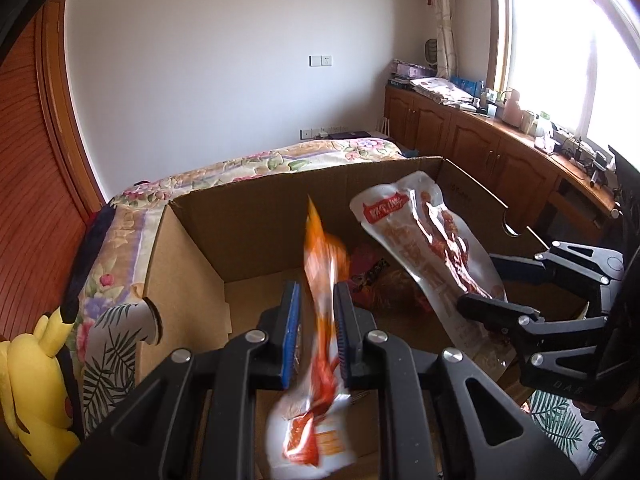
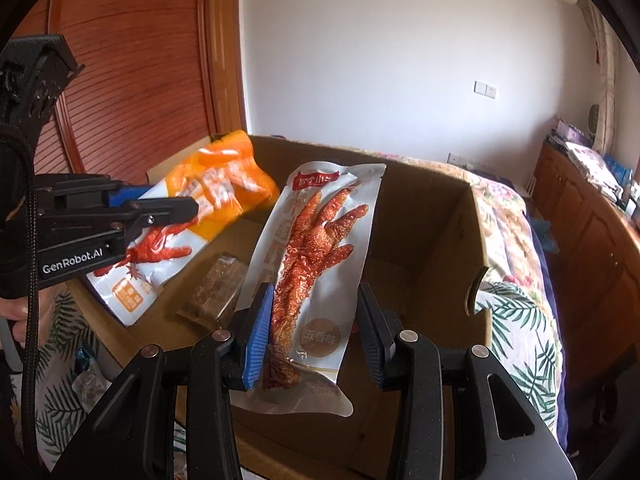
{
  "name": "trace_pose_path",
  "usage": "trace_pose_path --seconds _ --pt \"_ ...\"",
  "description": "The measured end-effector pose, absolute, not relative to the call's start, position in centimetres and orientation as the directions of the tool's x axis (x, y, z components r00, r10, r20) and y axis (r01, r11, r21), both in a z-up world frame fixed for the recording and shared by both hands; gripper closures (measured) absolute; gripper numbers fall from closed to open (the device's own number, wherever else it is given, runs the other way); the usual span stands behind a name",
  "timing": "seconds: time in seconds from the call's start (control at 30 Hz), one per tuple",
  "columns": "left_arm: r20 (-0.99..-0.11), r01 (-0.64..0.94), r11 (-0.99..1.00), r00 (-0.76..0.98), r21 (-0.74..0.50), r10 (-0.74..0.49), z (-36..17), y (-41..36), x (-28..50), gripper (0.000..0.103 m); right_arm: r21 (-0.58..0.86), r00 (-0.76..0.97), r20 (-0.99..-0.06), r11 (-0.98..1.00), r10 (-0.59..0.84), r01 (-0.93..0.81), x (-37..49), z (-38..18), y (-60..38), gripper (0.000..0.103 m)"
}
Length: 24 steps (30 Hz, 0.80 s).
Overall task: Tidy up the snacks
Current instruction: 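Carry both chicken-feet packs over the box and open both tools, then move both tools back to the white wrapper and red-white pack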
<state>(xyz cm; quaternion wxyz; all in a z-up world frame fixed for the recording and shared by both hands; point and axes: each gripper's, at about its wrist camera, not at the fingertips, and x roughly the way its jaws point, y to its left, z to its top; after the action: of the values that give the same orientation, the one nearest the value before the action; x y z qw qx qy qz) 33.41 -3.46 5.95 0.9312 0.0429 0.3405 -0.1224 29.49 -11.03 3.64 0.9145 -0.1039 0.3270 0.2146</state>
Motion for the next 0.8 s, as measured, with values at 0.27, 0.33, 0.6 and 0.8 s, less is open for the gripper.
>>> trace_pose_path --seconds 0.27,0.33,0.6,0.8 --pt "-0.648 0.257 0.966 0.738 0.009 -0.19 5.9 -3.5 33.0 0.085 -0.023 0.68 -0.651 0.887 0.337 -0.461 29.8 3.3 -11.3 0.061" --pt "-0.649 0.264 0.965 0.735 0.007 -0.196 5.9 -3.4 32.6 0.085 -0.019 0.68 -0.65 0.887 0.339 -0.46 29.6 3.3 -11.4 0.061" --pt "-0.638 0.277 0.961 0.742 0.013 -0.205 6.8 -3.1 30.3 0.085 -0.001 0.694 -0.63 0.894 0.348 -0.449 28.0 4.6 -12.5 0.061" --pt "-0.618 0.288 0.958 0.754 0.002 -0.225 8.5 -2.5 28.3 0.085 0.002 0.723 -0.585 0.892 0.367 -0.452 25.9 7.3 -13.3 0.061"
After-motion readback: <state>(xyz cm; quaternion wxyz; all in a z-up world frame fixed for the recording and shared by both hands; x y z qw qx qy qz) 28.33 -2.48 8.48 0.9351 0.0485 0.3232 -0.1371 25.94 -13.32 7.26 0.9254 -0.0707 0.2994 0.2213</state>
